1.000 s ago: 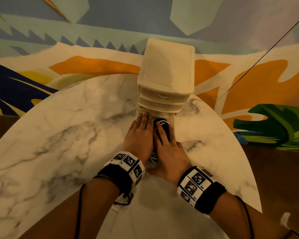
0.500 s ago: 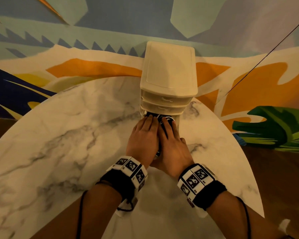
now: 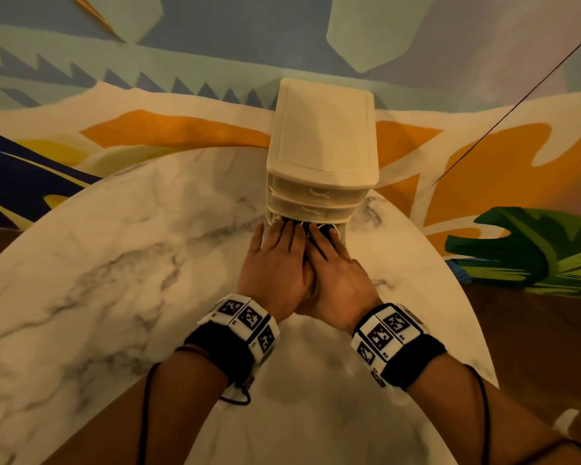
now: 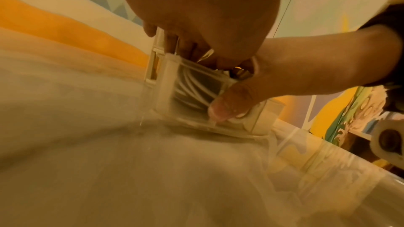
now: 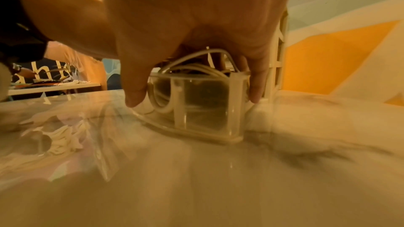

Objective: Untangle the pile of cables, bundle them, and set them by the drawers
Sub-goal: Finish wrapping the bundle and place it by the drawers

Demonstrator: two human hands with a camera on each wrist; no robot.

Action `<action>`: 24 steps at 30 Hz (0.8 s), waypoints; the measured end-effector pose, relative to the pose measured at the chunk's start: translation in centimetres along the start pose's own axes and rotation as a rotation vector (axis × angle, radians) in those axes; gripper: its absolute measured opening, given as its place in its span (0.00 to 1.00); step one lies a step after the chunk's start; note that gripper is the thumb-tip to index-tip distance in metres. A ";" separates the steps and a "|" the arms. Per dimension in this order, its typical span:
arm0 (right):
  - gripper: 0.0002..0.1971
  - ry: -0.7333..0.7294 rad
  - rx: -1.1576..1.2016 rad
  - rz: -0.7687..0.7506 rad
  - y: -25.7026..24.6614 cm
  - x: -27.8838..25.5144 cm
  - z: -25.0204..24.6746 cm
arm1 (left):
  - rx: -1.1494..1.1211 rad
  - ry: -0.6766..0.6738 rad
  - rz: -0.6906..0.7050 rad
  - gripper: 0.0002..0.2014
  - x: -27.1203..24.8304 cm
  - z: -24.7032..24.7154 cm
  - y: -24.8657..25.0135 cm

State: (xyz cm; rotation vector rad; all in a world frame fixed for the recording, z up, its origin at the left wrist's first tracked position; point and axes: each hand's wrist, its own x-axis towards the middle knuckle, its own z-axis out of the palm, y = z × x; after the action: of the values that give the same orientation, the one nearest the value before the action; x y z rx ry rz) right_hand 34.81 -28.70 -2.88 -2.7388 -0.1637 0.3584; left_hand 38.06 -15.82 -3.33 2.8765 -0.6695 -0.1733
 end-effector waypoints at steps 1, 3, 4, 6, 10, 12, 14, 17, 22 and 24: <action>0.61 0.002 0.001 0.001 0.0 0.0 -0.1 | -0.001 -0.001 0.008 0.32 0.1 0.0 -0.2; 0.59 0.003 -0.025 0.012 -0.3 -0.2 -0.2 | -0.021 -0.017 0.031 0.29 0.4 0.0 -0.6; 0.58 0.026 -0.052 0.014 -0.4 -0.4 -0.2 | -0.035 -0.005 0.050 0.28 0.6 -0.1 -0.8; 0.56 0.102 -0.093 0.006 -0.5 -0.6 0.0 | -0.068 0.042 0.079 0.26 0.9 -0.6 -0.9; 0.51 0.106 -0.091 -0.035 0.2 -0.3 0.8 | -0.091 0.115 0.155 0.25 -1.8 -0.3 -1.4; 0.49 0.089 -0.104 -0.057 0.7 0.0 0.9 | -0.084 0.045 0.205 0.30 -3.3 0.4 -2.0; 0.47 0.092 -0.078 -0.060 0.7 0.2 1.0 | -0.055 -0.059 0.238 0.39 -3.5 0.9 -2.7; 0.46 0.147 -0.056 -0.049 0.3 0.3 1.1 | -0.024 -0.081 0.254 0.45 -2.8 1.3 -3.1; 0.49 0.051 -0.110 -0.030 0.1 0.2 0.5 | 0.003 -0.099 0.283 0.43 -2.6 1.5 -3.8; 0.50 0.009 -0.105 -0.083 1.1 0.1 0.0 | 0.003 -0.090 0.308 0.38 -2.3 1.1 -4.0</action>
State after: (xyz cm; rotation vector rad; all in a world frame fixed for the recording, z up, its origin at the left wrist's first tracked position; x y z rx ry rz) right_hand 34.98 -29.74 -3.30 -2.8256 -0.3010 0.3230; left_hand 37.56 -11.45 -5.08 2.7360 -1.1165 -0.2584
